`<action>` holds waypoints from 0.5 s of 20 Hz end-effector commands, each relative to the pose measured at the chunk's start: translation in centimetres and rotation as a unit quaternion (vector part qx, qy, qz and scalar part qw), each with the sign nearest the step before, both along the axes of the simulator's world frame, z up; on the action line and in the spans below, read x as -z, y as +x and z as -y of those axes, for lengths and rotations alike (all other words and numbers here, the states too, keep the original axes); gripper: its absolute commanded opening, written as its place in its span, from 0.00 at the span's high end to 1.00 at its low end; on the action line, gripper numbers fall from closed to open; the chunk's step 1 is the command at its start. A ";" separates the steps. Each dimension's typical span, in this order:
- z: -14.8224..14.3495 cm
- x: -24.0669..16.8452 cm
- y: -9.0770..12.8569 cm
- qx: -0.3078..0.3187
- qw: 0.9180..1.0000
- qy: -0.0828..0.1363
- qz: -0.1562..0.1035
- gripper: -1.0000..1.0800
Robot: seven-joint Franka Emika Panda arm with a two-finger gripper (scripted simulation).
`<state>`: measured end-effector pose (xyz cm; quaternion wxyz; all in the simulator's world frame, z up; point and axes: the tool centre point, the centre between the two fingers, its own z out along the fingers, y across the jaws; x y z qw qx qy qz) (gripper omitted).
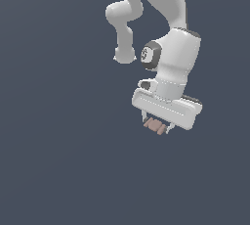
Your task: Pick up the object and move it to a goal position.
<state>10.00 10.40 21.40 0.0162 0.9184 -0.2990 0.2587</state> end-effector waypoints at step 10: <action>-5.5 -6.5 1.6 0.045 0.996 -0.022 0.078 1.00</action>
